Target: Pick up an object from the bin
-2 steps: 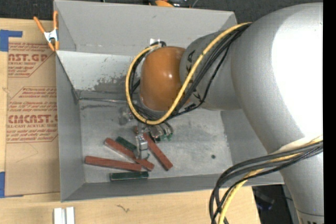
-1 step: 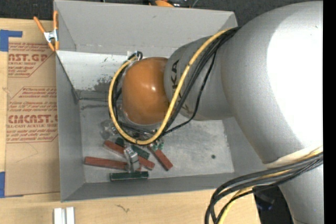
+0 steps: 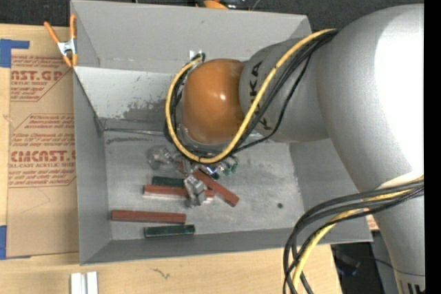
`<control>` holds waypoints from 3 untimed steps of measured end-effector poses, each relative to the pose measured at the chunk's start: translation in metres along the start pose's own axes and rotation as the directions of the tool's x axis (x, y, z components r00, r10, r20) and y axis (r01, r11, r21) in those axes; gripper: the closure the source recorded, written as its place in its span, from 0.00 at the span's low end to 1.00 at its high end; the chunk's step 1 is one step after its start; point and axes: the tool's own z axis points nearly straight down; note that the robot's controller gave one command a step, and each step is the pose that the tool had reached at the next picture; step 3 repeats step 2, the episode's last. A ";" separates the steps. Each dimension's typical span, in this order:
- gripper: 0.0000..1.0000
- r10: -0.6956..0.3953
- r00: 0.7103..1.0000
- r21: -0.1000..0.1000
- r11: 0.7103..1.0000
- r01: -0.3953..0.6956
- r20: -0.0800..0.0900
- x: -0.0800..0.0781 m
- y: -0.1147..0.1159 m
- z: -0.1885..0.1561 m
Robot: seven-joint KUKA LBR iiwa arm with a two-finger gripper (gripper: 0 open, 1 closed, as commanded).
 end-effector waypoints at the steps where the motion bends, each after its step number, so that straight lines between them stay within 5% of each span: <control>1: 1.00 -0.002 1.000 -0.003 1.000 0.002 0.001 -0.001 0.003 0.000; 2: 1.00 0.051 0.999 0.001 0.999 -0.051 0.009 -0.013 0.003 -0.147; 3: 1.00 0.051 0.999 0.001 0.999 -0.051 0.009 -0.013 0.003 -0.147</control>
Offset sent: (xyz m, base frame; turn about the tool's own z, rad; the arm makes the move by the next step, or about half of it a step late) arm 0.0000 0.0000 0.0000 0.0000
